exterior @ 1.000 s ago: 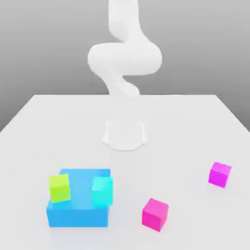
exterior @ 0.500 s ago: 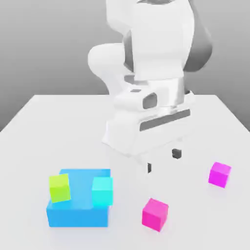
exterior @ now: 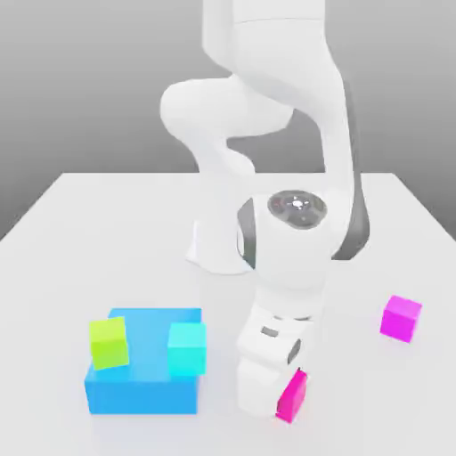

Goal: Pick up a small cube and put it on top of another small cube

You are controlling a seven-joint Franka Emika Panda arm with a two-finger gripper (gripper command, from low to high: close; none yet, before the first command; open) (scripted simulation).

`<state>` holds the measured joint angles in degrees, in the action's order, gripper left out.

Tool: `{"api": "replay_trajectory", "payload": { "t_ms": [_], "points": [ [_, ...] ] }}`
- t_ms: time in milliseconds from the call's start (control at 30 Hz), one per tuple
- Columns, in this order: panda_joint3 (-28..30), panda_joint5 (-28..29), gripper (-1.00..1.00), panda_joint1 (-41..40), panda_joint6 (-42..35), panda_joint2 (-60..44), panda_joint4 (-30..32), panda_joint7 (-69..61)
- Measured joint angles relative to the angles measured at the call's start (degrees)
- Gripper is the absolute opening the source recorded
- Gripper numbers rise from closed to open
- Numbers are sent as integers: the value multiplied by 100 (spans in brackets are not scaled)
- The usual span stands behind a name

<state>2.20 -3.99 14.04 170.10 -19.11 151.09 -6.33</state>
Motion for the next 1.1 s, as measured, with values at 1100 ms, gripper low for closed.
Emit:
{"api": "replay_trajectory", "payload": {
  "t_ms": [1100],
  "points": [
    [2119,1451,-100,-1252,-2591,2480,-261,3601]
  ]
}}
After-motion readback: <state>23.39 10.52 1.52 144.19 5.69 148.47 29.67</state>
